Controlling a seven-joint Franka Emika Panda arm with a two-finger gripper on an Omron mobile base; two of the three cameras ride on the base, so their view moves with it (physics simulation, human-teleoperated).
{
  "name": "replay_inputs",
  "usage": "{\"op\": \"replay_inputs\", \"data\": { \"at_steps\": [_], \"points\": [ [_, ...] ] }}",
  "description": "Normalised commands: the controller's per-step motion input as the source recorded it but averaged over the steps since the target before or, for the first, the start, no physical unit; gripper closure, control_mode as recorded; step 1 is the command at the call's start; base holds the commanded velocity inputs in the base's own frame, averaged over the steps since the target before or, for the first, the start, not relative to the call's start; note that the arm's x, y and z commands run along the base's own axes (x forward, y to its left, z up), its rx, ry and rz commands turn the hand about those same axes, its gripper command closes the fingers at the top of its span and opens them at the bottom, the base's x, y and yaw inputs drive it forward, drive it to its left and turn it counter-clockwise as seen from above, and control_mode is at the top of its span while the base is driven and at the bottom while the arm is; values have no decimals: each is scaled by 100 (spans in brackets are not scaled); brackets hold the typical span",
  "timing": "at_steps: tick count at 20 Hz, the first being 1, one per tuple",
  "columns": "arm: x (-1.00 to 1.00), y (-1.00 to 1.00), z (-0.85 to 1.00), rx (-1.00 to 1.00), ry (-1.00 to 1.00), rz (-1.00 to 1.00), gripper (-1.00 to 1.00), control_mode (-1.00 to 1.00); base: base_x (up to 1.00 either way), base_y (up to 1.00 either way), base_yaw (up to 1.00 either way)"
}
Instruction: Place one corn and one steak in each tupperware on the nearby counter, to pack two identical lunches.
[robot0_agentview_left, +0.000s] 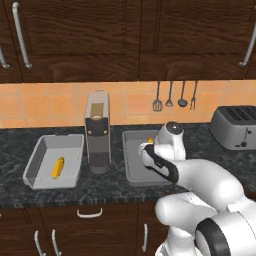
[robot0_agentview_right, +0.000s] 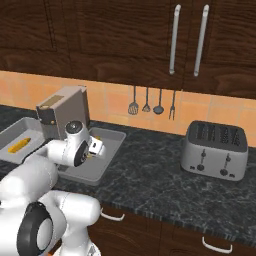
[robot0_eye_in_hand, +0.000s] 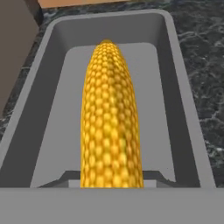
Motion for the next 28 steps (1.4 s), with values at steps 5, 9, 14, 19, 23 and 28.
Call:
{"op": "replay_inputs", "data": {
  "at_steps": [5,9,14,19,23,28],
  "points": [
    [40,4,-70,-3,25,0,100,-100,0,0,0],
    [33,2,-40,-3,7,0,-100,-100,0,0,0],
    [8,0,5,0,0,-1,-100,-100,0,0,0],
    [-67,-1,77,0,-15,0,-100,-100,0,0,0],
    [-100,-2,100,0,-35,0,-100,-100,0,0,0],
    [-100,0,100,0,-34,1,-100,-100,0,0,0]
  ]
}}
